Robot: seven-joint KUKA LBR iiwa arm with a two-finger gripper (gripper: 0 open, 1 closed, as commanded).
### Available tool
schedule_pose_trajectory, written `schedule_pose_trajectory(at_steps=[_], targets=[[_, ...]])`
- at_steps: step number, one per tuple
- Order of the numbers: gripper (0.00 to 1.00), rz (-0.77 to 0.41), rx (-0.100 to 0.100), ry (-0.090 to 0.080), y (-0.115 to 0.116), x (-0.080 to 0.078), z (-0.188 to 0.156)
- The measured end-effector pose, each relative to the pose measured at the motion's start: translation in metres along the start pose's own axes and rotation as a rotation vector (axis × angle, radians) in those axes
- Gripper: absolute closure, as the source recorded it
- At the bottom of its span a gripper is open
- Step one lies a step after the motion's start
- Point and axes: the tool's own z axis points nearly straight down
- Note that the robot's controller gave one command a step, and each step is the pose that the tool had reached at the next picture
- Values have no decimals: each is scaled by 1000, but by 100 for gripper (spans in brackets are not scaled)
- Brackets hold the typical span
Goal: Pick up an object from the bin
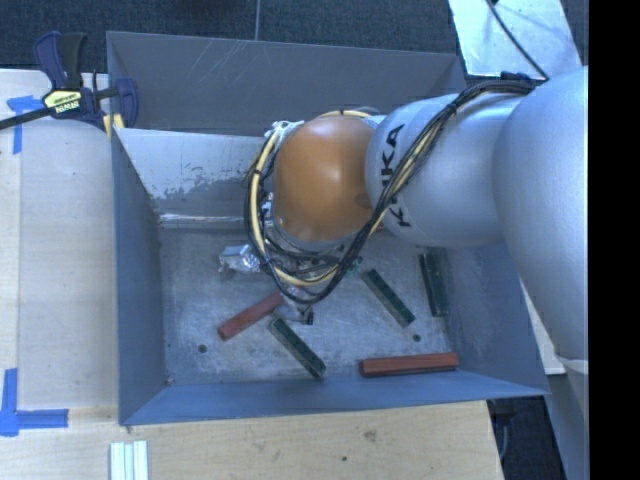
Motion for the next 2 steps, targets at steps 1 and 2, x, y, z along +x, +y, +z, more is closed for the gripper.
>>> schedule_pose_trajectory(at_steps=[1,2], targets=[[100,1,0,-2,0,-1,-1],[100,-334,3,-5,61,-13,-146]])
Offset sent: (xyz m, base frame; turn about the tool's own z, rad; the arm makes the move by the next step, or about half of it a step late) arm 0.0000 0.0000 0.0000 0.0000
